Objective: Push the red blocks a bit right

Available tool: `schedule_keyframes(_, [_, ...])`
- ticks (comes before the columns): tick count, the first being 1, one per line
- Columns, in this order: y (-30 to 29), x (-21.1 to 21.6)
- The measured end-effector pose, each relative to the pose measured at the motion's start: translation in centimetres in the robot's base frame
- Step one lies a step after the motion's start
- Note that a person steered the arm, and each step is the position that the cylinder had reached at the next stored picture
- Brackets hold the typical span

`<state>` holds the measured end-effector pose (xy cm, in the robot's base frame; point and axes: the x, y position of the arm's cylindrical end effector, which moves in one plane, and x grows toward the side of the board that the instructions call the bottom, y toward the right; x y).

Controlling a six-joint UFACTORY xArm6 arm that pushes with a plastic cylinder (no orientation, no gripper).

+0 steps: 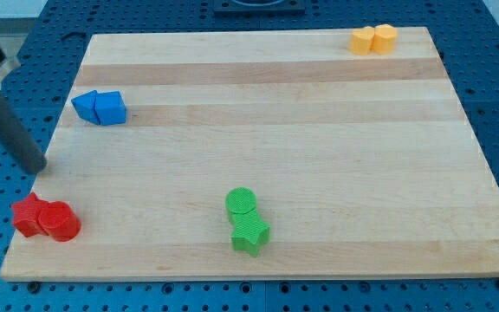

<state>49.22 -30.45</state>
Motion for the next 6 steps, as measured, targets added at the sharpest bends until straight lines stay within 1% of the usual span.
schedule_keyframes(1, [-0.1,3.2])
schedule_keyframes(2, [0.0,3.9])
schedule_keyframes(4, [0.0,6.7])
schedule_keyframes(6, [0.0,6.7])
